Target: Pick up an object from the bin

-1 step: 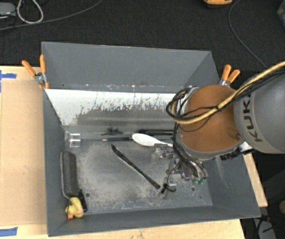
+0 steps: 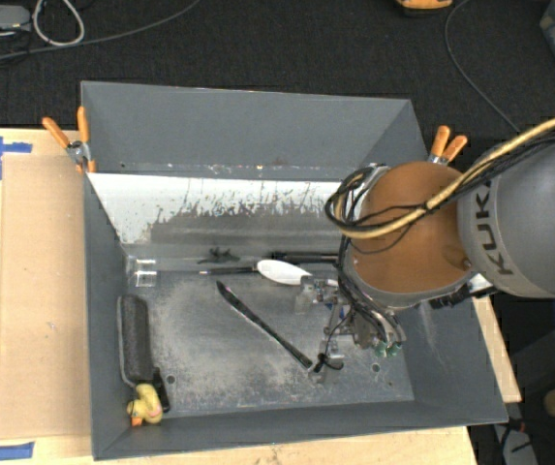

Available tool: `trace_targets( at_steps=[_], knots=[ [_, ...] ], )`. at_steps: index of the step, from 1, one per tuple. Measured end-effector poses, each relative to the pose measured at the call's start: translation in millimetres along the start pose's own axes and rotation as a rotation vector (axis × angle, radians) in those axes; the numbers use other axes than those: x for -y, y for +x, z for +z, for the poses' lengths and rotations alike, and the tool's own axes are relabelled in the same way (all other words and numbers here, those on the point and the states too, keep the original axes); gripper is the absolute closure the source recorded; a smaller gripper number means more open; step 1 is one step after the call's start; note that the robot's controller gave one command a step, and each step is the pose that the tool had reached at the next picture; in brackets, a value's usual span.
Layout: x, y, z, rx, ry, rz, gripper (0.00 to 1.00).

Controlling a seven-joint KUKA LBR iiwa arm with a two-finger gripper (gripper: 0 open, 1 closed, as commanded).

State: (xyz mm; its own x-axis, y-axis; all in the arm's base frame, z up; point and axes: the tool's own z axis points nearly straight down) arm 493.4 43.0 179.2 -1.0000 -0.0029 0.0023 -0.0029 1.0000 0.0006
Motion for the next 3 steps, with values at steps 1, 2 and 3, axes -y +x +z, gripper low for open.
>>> trace_targets(
  at_steps=[1, 2, 3],
  knots=[
    [9, -25.4, 64, -0.001, 0.000, 0.182, 0.00],
    [5, -56.5, 46, 0.003, -0.001, 0.197, 0.00],
    [-13, -22.3, 82, -0.011, 0.002, 0.370, 0.00]
  ],
)
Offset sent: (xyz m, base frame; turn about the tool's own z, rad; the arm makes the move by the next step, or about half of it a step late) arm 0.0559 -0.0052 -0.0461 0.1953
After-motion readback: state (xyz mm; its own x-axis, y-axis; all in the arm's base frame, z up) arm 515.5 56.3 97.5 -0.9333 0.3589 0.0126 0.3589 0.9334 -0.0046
